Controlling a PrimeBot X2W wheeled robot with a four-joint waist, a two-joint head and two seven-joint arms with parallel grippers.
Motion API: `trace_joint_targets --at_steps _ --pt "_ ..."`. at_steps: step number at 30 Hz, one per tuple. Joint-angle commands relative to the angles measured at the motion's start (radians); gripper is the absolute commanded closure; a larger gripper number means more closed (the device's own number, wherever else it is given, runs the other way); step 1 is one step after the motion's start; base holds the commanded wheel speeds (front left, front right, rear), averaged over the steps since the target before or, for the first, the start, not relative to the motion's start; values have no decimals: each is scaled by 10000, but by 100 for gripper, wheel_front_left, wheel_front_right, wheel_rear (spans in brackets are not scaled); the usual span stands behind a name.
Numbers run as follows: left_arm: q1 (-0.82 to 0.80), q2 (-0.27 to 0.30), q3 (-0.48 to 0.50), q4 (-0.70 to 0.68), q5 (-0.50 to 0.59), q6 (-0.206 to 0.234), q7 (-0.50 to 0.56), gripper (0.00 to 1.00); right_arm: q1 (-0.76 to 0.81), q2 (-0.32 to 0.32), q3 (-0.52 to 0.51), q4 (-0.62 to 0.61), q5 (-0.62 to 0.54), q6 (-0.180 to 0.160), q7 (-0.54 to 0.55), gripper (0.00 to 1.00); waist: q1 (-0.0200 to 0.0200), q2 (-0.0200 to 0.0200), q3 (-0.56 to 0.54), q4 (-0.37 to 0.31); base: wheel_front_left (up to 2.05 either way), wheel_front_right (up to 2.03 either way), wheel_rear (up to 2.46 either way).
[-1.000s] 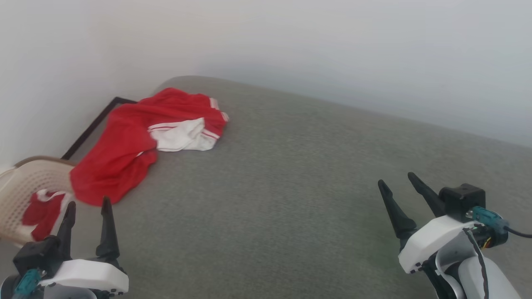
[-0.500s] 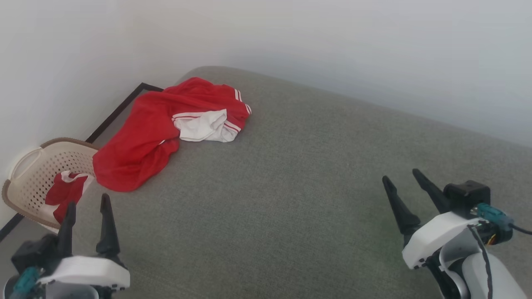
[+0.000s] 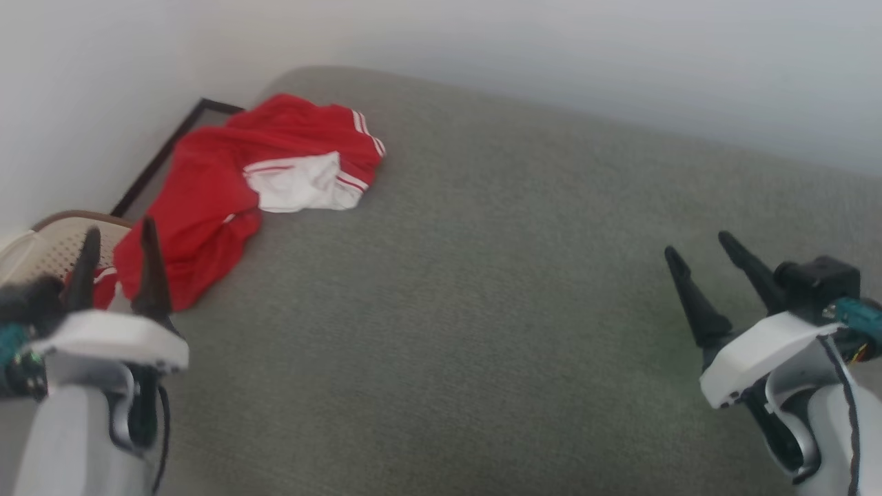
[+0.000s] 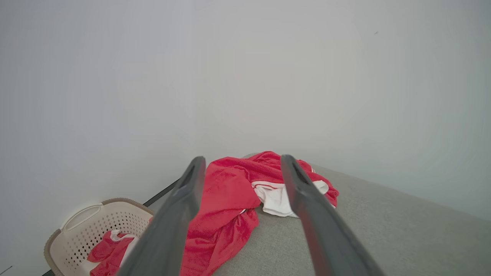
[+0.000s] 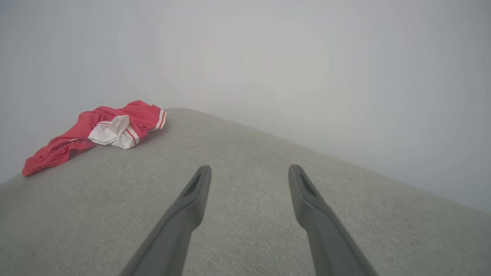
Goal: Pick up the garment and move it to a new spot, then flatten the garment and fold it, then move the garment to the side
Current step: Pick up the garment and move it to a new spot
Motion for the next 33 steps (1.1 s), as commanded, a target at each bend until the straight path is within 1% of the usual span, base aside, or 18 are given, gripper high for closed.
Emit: trace_joint_targets --at_steps 1,9,12,16,18,20,22,24,26,28,29,31,33 --pt "-555 128 -16 294 -35 -46 120 0 -182 -141 30 -177 5 -1 95 0 0 0 544 -419 0 0 0" --pt "-2824 737 121 2167 -303 58 462 0 -783 -782 32 -1089 120 -1 510 0 0 0 2174 -1320 0 0 0" --pt "-3627 967 84 2836 -265 196 667 0 -1008 -1016 -42 -1413 153 -1 617 0 0 0 2766 -1602 0 0 0" --pt "-4684 1252 16 3841 -273 347 1188 0 -1213 -1314 -191 -1813 212 0 761 0 0 0 3501 -1895 0 0 0" --pt "-5150 1373 -18 4342 -323 354 1455 0 -1283 -1450 -276 -1983 252 -1 823 0 0 0 3845 -2013 0 0 0" --pt "-5590 1494 -6 4895 -412 417 1861 0 -1359 -1570 -351 -2166 289 -1 904 0 0 0 4170 -2126 0 0 0" --pt "-5822 1573 -57 5100 -360 391 1966 0 -1379 -1640 -418 -2256 278 -1 926 0 0 0 4315 -2168 0 0 0" --pt "-6275 1631 -22 5572 -476 500 2237 0 -1395 -1736 -536 -2447 329 0 998 0 0 0 4581 -2229 0 0 0" --pt "-6623 1608 -87 6092 -568 449 2626 0 -1380 -1836 -628 -2604 335 -1 1060 0 0 0 4803 -2269 0 0 0" --pt "-6939 1646 -192 6612 -507 494 3008 0 -1360 -1908 -730 -2754 385 -1 1127 0 0 0 4978 -2296 0 0 0" --pt "-7103 1638 -250 6825 -505 428 3196 0 -1351 -1961 -784 -2806 374 -1 1134 0 0 0 5055 -2307 0 0 0" --pt "-7414 1586 -278 7313 -589 500 3590 0 -1321 -2035 -890 -2909 414 -1 1229 0 0 0 5180 -2308 0 0 0" --pt "-7560 1473 -442 7707 -526 423 3920 0 -1306 -2091 -997 -3029 449 -1 1277 0 0 0 5298 -2302 0 0 0"
